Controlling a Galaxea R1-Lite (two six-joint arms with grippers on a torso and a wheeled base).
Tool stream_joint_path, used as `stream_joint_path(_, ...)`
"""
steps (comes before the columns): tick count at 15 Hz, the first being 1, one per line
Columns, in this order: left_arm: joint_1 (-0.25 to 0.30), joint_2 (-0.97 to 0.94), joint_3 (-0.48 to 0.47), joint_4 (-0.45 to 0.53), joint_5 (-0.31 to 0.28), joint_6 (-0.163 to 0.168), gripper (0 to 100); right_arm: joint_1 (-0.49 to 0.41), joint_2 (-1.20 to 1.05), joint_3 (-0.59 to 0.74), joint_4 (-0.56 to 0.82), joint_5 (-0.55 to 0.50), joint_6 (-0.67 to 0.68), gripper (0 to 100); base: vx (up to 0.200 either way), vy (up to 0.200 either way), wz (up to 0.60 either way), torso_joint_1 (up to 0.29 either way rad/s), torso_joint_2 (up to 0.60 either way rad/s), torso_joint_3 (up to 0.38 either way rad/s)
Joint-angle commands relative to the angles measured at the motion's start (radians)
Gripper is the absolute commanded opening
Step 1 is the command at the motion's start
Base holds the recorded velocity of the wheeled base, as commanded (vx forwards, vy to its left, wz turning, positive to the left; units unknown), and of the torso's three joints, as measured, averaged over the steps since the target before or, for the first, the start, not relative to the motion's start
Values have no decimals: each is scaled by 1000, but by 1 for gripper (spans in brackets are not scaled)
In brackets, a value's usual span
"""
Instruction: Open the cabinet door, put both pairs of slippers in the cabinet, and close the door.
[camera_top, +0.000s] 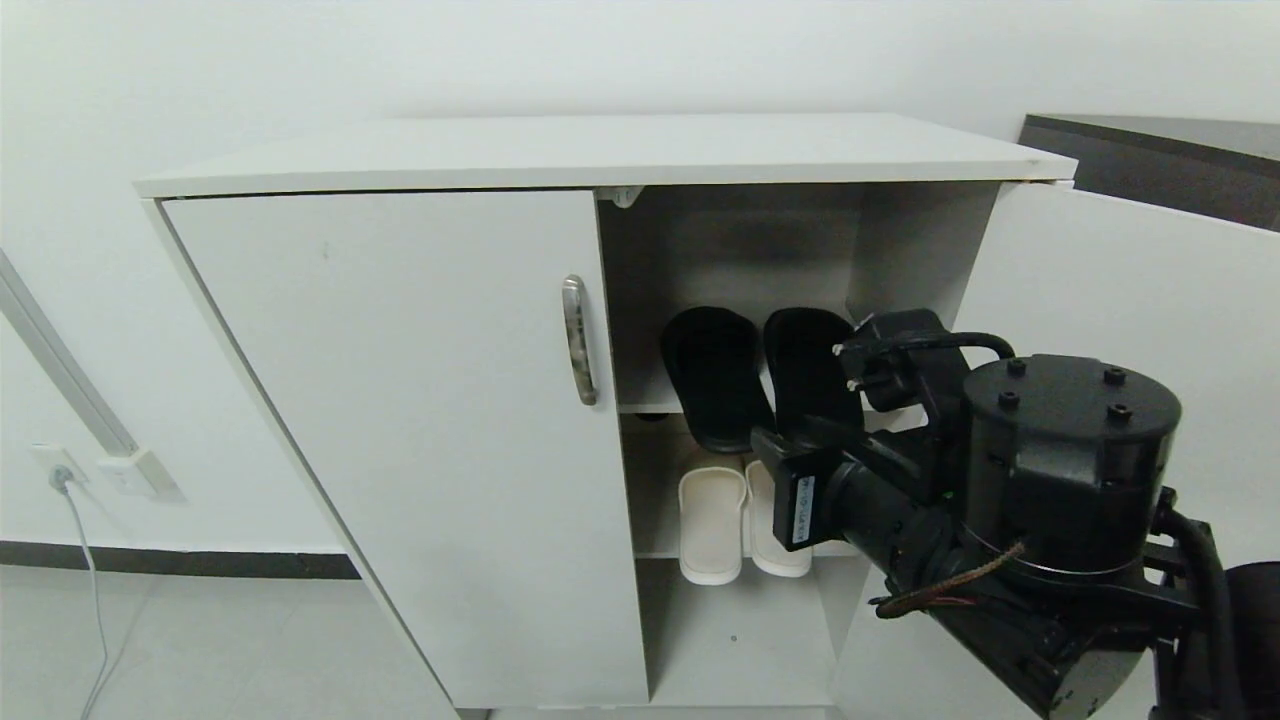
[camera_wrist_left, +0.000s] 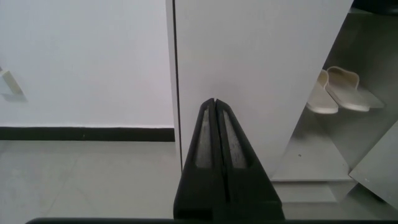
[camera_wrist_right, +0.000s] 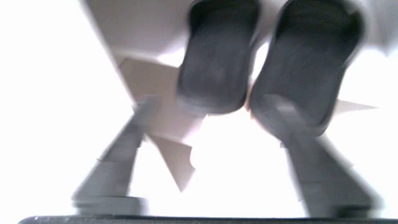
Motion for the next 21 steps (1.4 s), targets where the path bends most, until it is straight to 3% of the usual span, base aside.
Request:
stream_joint_path(1,0,1,0,0,0,-1,0,4,-12,19,-2,1,0,0,0,0,0,0,0,0)
stream_joint_path(9,0,1,0,0,-1,1,0,13,0,31,-2,0,3,0,0,0,0,0,0,0)
stream_joint_path(21,0,1,0,1,-1,-2,0,17,23,36,-3,-8,5,0,-200,0,0,2,1,1)
